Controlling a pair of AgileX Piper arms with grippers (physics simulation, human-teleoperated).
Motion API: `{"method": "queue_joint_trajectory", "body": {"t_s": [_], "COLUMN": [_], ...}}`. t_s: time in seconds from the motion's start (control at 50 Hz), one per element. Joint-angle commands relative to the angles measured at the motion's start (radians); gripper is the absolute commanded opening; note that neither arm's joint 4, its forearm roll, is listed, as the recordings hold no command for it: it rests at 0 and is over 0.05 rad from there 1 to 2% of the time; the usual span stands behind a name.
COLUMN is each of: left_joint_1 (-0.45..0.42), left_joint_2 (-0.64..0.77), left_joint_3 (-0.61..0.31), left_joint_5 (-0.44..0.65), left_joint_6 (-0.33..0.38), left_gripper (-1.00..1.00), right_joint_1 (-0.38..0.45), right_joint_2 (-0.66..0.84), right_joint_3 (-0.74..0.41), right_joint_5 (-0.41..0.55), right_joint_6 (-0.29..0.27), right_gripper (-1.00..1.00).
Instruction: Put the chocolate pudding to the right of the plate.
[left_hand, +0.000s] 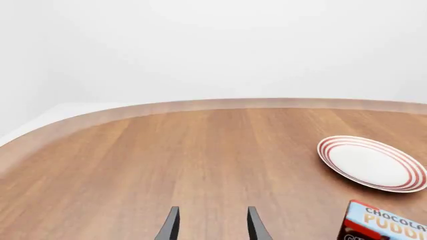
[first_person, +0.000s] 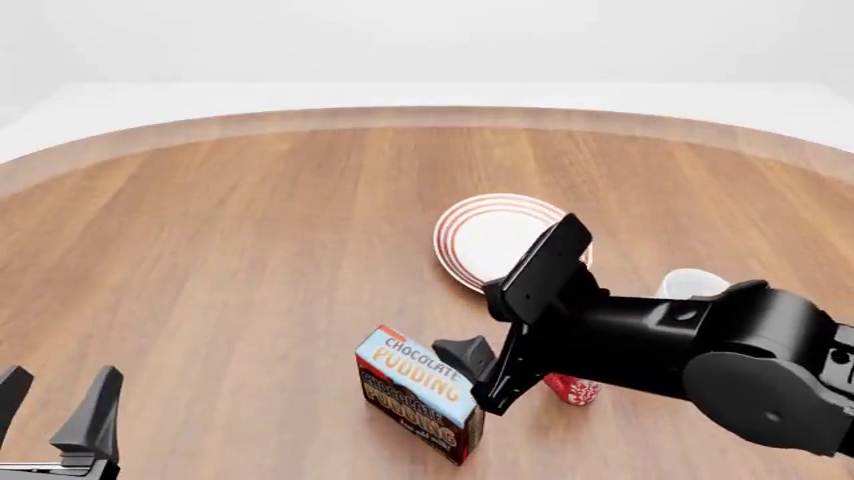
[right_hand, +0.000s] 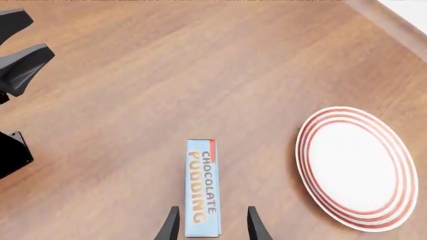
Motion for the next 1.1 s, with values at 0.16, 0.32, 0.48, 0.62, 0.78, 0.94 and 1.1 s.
{"method": "queue_joint_trajectory", "body": {"t_s": [0.16, 0.32, 0.48, 0.62, 0.78, 0.94, 1.1], "left_joint_1": [0.000, 0.000, 0.000, 0.000, 0.000, 0.000, 0.000], "left_joint_2": [0.000, 0.000, 0.000, 0.000, 0.000, 0.000, 0.000], "left_joint_3": [0.000, 0.000, 0.000, 0.000, 0.000, 0.000, 0.000], "left_joint_5": [0.000, 0.000, 0.000, 0.000, 0.000, 0.000, 0.000], "left_joint_6": [0.000, 0.000, 0.000, 0.000, 0.000, 0.000, 0.000], "left_gripper": [1.00, 1.00, 1.00, 1.00, 1.00, 1.00, 1.00], "right_joint_1": [-0.002, -0.007, 0.010, 0.030, 0.044, 0.038, 0.036], "right_joint_2": [0.058, 0.057, 0.069, 0.092, 0.116, 0.220, 0.243], "right_joint_3": [-0.015, 0.005, 0.000, 0.000, 0.001, -0.015, 0.002], "right_joint_5": [-0.046, -0.070, -0.072, -0.089, -0.108, -0.173, -0.197], "right_joint_6": [0.001, 0.002, 0.012, 0.024, 0.037, 0.060, 0.059], "right_gripper": [1.00, 1.00, 1.00, 1.00, 1.00, 1.00, 1.00]}}
